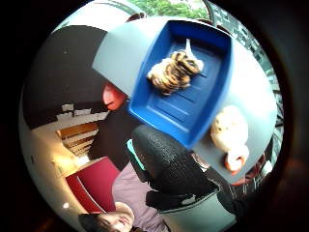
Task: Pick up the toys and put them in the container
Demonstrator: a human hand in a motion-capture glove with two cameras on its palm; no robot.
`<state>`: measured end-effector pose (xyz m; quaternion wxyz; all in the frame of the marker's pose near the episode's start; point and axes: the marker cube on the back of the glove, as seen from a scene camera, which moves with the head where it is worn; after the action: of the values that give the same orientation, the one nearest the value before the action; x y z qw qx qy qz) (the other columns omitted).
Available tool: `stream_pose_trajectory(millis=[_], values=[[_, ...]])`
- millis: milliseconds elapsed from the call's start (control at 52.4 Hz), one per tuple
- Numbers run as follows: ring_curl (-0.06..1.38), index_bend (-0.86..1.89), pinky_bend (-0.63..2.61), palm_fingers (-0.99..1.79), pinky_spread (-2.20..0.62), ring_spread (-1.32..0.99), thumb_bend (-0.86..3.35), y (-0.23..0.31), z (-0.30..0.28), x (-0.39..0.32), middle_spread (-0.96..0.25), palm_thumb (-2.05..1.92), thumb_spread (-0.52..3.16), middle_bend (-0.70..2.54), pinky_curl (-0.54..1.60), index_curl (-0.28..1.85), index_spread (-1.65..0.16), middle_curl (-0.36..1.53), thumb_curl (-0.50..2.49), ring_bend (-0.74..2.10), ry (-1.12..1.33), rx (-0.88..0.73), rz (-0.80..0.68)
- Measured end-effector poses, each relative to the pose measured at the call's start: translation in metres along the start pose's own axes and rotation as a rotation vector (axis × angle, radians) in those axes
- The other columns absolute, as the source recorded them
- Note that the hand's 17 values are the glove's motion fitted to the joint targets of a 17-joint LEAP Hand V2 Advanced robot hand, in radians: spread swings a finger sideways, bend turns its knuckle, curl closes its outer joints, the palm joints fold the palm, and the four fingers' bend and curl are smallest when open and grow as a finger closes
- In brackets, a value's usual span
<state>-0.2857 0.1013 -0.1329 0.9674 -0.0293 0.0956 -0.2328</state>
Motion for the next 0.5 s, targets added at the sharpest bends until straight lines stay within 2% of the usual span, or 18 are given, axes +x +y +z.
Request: stream_pose_trajectory(millis=[95, 134, 229, 381, 496], values=[[0.28, 0.0, 1.05, -0.45, 0.07, 0.04, -0.1, 0.041, 0.009, 0.032, 0.02, -0.14, 1.07, 0.07, 0.5, 0.23, -0.21, 0.26, 0.31, 0.27, 0.066, -0.007, 0.245], [0.28, 0.0, 1.04, -0.43, 0.07, 0.05, -0.1, 0.063, 0.02, 0.047, 0.03, -0.14, 1.08, 0.08, 0.49, 0.21, -0.2, 0.26, 0.3, 0.27, 0.084, -0.006, 0.248], [0.28, 0.01, 1.02, -0.4, 0.07, 0.05, -0.09, 0.11, 0.057, 0.076, 0.04, -0.13, 1.08, 0.09, 0.47, 0.17, -0.2, 0.24, 0.27, 0.26, 0.079, -0.003, 0.123], [0.3, 0.03, 0.96, -0.31, 0.06, 0.04, -0.09, 0.136, 0.141, 0.098, 0.04, -0.12, 1.09, 0.13, 0.44, 0.14, -0.2, 0.24, 0.24, 0.28, -0.052, -0.071, 0.216], [0.31, 0.03, 0.96, -0.3, 0.06, 0.03, -0.08, 0.131, 0.236, 0.112, 0.04, -0.11, 1.11, 0.13, 0.42, 0.13, -0.2, 0.23, 0.23, 0.27, -0.09, -0.136, 0.251]])
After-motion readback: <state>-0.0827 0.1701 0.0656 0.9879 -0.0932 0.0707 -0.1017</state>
